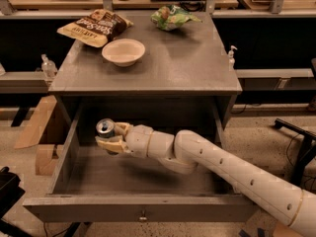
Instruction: Place redbull can into top drawer
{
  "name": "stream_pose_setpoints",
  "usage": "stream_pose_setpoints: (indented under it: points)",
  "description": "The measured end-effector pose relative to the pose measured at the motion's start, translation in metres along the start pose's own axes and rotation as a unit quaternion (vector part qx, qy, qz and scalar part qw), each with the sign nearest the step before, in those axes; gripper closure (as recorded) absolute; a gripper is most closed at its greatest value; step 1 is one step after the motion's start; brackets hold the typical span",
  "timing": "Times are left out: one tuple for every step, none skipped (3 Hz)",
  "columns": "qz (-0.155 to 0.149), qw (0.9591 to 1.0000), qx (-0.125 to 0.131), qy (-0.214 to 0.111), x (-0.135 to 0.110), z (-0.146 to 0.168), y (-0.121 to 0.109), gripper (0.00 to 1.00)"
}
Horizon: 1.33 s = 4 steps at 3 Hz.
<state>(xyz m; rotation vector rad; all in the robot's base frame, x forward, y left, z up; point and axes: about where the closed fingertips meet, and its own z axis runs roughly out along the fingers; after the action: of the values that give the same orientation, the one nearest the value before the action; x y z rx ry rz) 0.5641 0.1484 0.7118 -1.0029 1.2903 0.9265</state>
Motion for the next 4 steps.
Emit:
stream_pose_setpoints:
  points:
    - [0.0, 1.0, 0.0, 0.0, 0.0006, 0.0002, 0.0001, 1.0]
    - [0.0, 1.0, -0.002, -0.001, 0.0, 0.0016, 0.0014, 0.85]
    - [0.0, 1.0, -0.003, -0.001, -0.0007, 0.003, 0.0026, 0.62]
    - [-0.001, 1.0, -0.005, -0.002, -0.0014, 0.0045, 0.0039, 0.39]
